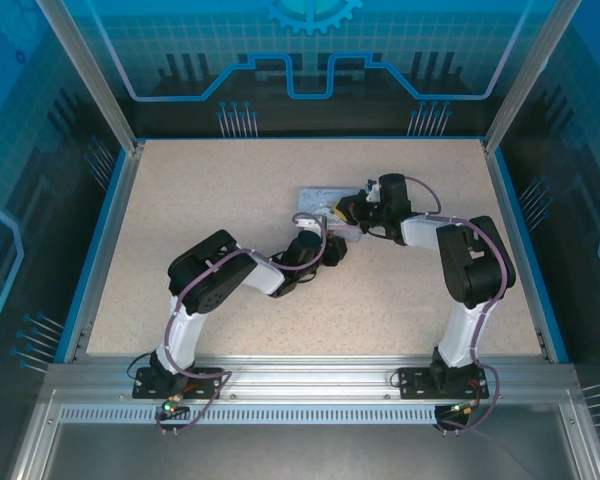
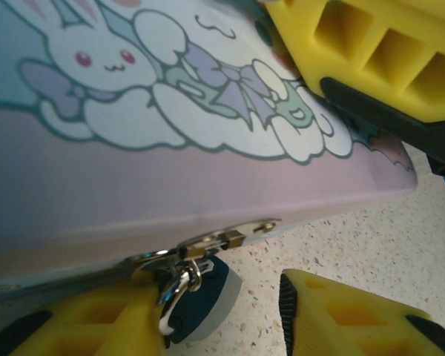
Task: Unlock the padlock with the key
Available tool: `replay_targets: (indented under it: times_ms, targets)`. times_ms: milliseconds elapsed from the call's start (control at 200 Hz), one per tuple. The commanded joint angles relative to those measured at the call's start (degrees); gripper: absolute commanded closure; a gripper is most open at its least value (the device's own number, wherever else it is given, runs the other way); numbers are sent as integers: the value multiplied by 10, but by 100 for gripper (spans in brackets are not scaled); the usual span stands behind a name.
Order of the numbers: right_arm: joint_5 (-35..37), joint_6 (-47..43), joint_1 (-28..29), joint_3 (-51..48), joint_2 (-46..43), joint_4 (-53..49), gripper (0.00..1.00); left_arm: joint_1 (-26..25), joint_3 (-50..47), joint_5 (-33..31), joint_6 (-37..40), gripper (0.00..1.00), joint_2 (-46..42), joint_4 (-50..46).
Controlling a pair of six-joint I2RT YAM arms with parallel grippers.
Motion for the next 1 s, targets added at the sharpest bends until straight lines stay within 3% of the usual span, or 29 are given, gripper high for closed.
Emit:
replay_targets:
  times_ms: [0,220,455,625,795,990]
  targets:
    - [-5,-3,3,1,14,-3,100,-7,13,-12,10,62,23,-45]
    - [-9,-1,-1,-8,15,4,100,-5,12,-4,15,79,15,-33]
    - [-13,-2,-10,-10,8,4,100,7,4,59,0,100,-28,-48]
    - [-19,-6,-15,-5,8,-1,100,18,3,147,-25,100,-70,-69]
    - [-26,-7,-18,-3,8,1,100,46,-5,238,-108,100,-85,-32]
    - [-45,2,-25,-2,4,18,100,63,-30,258,-183,100,-97,4]
